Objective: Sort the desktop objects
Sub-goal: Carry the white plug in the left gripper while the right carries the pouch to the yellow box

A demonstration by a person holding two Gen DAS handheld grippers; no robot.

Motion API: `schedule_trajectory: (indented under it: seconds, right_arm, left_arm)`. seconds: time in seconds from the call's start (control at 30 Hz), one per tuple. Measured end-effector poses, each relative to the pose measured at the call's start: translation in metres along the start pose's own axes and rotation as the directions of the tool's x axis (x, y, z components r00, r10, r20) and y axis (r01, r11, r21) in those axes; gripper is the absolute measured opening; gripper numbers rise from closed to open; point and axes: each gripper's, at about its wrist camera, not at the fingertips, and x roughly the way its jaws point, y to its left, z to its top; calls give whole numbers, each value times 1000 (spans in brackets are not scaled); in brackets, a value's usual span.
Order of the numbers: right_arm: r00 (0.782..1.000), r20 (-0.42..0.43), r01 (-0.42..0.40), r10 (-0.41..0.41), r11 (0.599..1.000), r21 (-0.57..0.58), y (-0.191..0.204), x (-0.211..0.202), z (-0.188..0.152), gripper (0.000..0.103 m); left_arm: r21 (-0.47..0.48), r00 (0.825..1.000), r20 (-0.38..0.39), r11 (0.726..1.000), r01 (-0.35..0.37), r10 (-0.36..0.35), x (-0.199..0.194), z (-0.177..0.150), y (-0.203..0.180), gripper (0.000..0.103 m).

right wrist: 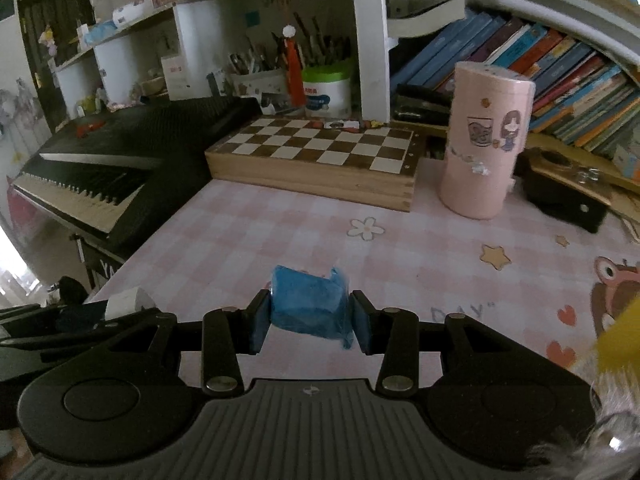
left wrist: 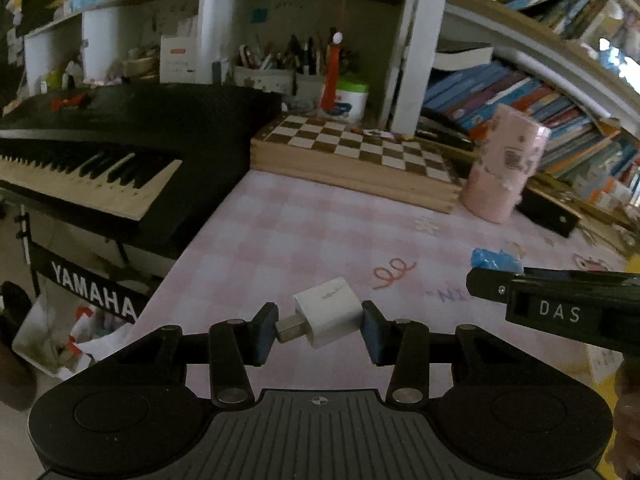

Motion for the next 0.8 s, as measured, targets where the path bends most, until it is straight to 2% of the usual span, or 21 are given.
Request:
schedule_trajectory:
  seconds: [0.33, 0.53, 0.8]
  right_arm:
    - [1000, -6, 31, -31, 999, 34, 18, -56, -40, 39]
    - [999, -5, 54, -54, 996, 73, 32, -88, -66, 39]
    - [997, -9, 81, -80, 989, 125, 59, -127, -107, 39]
  left_arm:
    - [64, 997, 48, 996, 59, -63, -65, -14, 13, 43]
    - [93, 992, 42, 989, 115, -120, -93, -30, 20, 43]
    - [128, 987, 26, 979, 156, -161, -130, -60, 32, 43]
